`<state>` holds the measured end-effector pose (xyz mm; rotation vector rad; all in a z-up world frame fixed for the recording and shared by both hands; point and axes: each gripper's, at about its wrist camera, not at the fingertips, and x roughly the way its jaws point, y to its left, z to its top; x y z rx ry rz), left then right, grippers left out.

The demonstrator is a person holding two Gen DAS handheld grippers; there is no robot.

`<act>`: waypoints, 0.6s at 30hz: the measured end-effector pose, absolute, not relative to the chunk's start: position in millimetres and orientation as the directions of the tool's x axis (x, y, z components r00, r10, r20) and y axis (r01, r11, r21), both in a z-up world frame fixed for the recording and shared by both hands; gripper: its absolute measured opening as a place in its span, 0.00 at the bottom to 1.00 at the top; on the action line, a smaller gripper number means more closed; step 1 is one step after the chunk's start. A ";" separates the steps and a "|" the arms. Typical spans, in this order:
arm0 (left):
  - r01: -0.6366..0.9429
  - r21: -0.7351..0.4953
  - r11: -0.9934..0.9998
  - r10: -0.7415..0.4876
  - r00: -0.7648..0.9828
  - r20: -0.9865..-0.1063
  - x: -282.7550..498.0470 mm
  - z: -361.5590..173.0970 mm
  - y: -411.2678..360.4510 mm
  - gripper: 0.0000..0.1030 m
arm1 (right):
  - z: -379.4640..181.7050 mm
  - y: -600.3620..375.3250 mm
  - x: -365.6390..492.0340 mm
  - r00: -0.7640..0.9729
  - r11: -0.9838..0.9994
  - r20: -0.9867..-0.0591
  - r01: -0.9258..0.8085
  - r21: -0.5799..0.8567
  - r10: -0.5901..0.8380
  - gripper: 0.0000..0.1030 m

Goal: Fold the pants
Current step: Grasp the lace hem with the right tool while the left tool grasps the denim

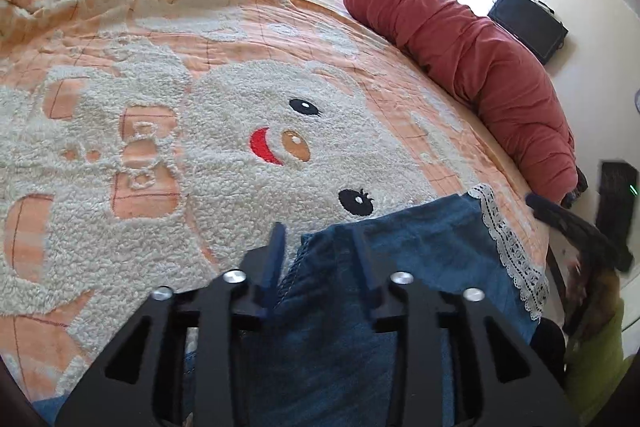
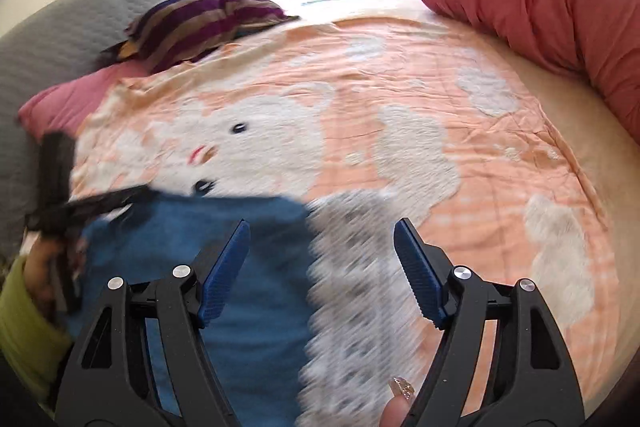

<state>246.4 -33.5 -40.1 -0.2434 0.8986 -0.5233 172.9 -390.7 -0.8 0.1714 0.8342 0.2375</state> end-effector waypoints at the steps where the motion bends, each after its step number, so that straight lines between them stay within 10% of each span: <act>1: 0.328 -0.408 0.852 -0.523 0.510 -0.682 245.2 -39.5 -32.9 0.38 | -4.4 -396.3 185.5 0.630 0.961 -0.728 -0.132 0.243 0.271 0.59; 13: 0.320 -0.385 0.865 -0.498 0.462 -0.734 247.3 -56.7 -44.0 0.37 | -64.0 -405.0 233.8 0.492 0.936 -0.797 -0.175 0.304 0.351 0.46; 18: 0.345 -0.355 0.869 -0.489 0.488 -0.723 241.8 -50.9 -50.1 0.12 | -56.0 -396.8 224.2 0.510 0.924 -0.772 -0.234 0.301 0.381 0.20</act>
